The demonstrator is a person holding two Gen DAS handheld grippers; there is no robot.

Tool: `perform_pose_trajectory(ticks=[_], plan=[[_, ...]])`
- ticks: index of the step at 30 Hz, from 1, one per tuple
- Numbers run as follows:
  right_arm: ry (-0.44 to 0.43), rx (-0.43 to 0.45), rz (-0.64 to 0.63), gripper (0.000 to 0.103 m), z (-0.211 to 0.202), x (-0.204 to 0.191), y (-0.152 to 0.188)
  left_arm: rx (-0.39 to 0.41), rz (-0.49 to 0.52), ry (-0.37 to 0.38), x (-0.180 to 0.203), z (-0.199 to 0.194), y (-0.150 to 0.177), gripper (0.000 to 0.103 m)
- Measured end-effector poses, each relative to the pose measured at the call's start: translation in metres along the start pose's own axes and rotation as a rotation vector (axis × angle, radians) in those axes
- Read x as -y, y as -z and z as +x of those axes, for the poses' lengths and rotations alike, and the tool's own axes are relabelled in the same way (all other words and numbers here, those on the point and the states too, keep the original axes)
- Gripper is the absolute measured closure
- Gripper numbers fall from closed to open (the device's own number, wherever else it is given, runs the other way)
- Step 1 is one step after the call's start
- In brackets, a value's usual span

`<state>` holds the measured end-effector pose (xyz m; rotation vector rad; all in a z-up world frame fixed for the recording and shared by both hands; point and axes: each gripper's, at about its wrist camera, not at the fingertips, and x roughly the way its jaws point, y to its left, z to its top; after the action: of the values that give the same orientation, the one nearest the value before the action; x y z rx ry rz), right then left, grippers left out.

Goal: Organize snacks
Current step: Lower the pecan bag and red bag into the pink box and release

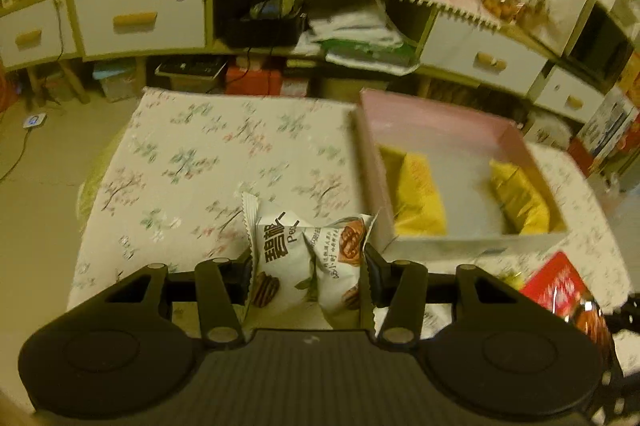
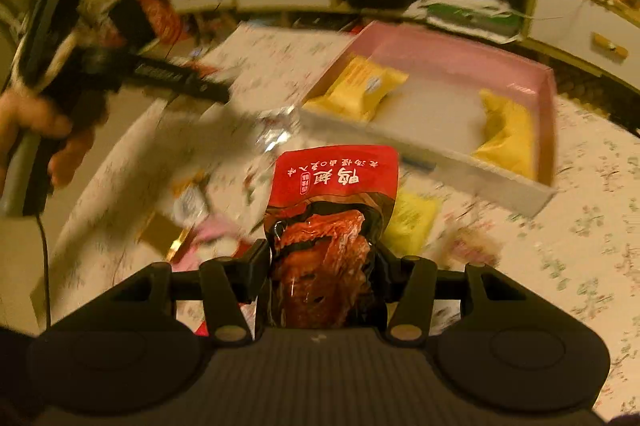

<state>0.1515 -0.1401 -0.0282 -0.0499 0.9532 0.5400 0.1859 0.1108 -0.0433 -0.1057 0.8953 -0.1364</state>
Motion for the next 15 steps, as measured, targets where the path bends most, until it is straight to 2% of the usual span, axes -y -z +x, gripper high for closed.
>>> perform_pose_trajectory(ticks=[9,15], plan=[[0.089,0.119,0.209,0.054,-0.014,0.074,-0.039,0.015,0.074,0.097,0.059,0.014,-0.016,0.047],[0.156,0.155,0.322,0.053,0.005,0.114,-0.064,0.037,0.156,0.148,0.107,0.041,-0.038,0.047]])
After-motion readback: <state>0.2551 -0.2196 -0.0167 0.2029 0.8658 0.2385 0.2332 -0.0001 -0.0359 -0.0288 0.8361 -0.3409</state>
